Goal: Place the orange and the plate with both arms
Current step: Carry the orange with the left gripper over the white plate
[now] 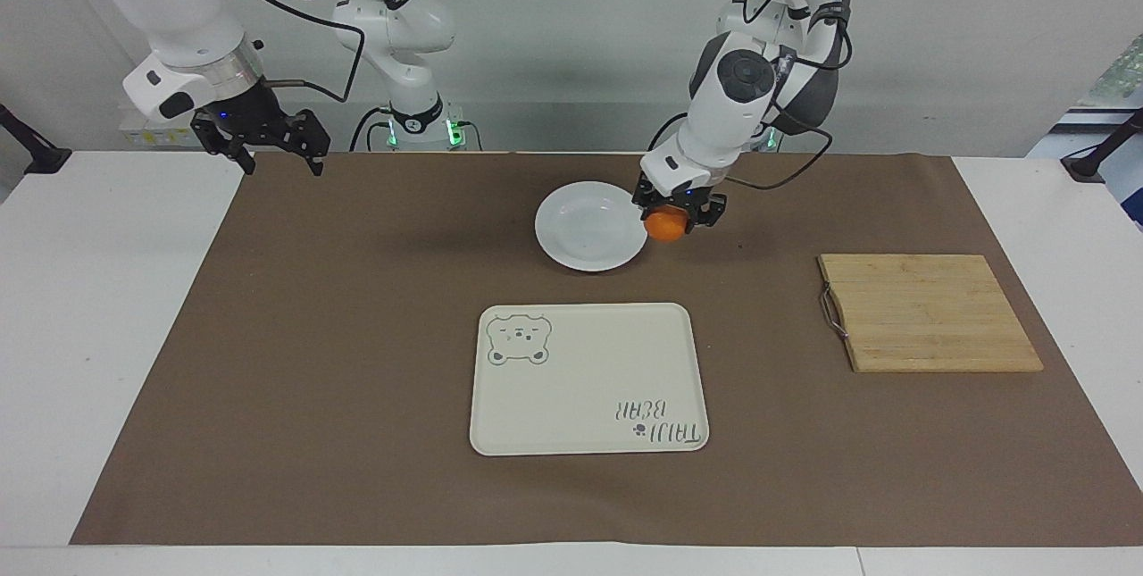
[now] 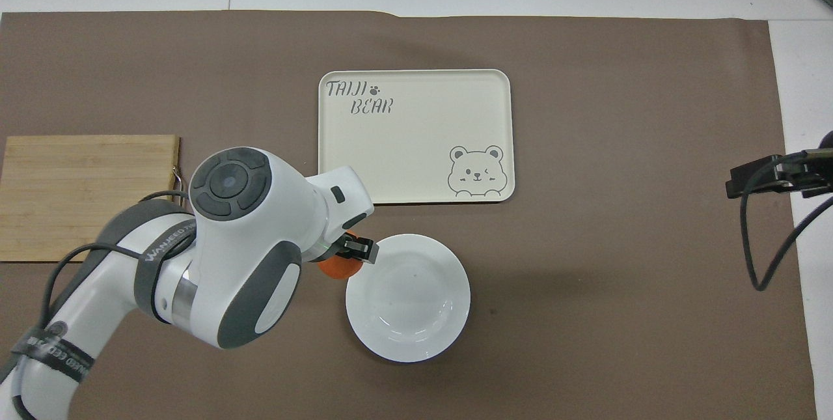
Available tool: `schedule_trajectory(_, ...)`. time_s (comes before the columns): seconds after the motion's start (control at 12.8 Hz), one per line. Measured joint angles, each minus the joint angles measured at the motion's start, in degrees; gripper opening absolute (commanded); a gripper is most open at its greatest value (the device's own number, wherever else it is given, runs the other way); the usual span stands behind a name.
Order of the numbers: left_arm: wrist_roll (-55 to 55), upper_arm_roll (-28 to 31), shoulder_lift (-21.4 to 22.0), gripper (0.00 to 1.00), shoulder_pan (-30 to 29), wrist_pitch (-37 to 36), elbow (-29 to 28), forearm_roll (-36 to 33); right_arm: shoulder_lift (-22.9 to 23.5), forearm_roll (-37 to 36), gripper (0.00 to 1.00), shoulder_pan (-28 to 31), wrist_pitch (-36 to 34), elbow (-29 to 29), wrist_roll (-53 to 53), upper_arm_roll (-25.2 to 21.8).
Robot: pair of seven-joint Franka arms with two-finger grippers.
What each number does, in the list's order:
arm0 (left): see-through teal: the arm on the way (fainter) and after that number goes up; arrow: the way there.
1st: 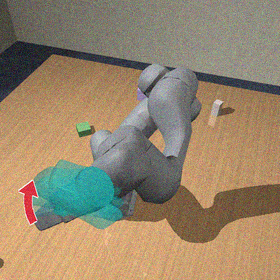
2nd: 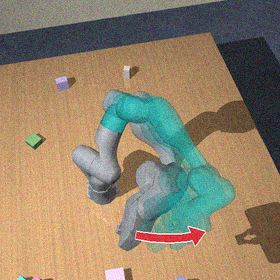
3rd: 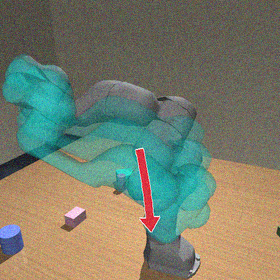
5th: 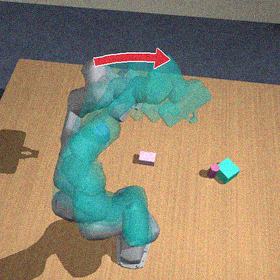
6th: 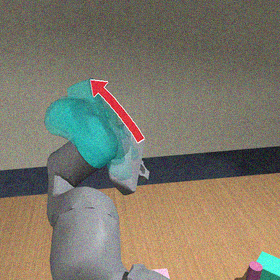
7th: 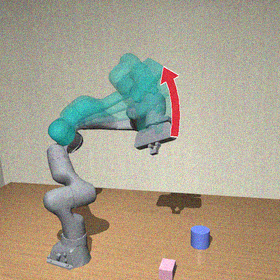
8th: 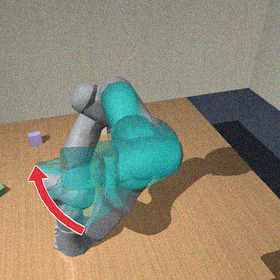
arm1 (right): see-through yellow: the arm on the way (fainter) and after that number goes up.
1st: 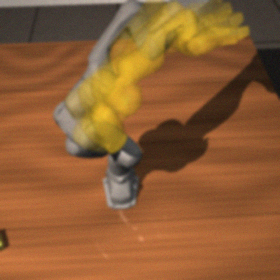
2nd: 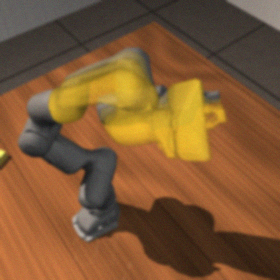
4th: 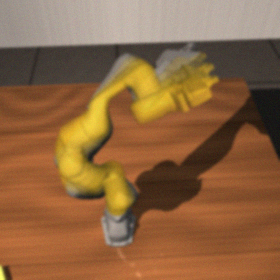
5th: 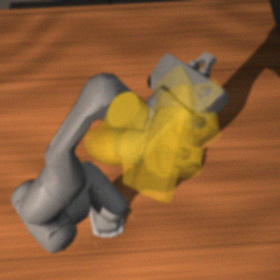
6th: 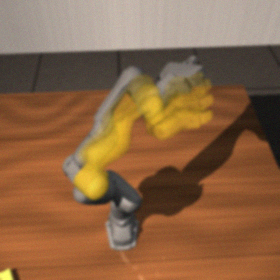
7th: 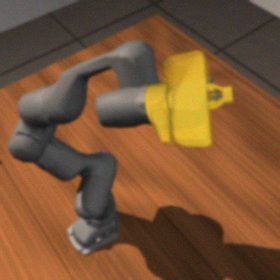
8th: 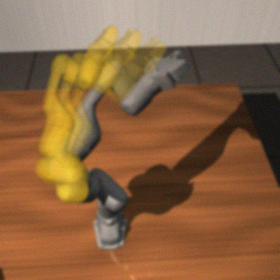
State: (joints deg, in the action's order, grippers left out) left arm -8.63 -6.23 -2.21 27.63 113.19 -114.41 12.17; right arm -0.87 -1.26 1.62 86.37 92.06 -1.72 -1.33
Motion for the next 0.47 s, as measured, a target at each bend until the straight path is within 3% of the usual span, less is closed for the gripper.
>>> schedule_trajectory(0.47,-5.11,-0.02,-0.45,0.00,8.93,5.64,-3.38,4.43,0.00,0.00,1.00,0.00,0.00,0.00,0.00,0.00)
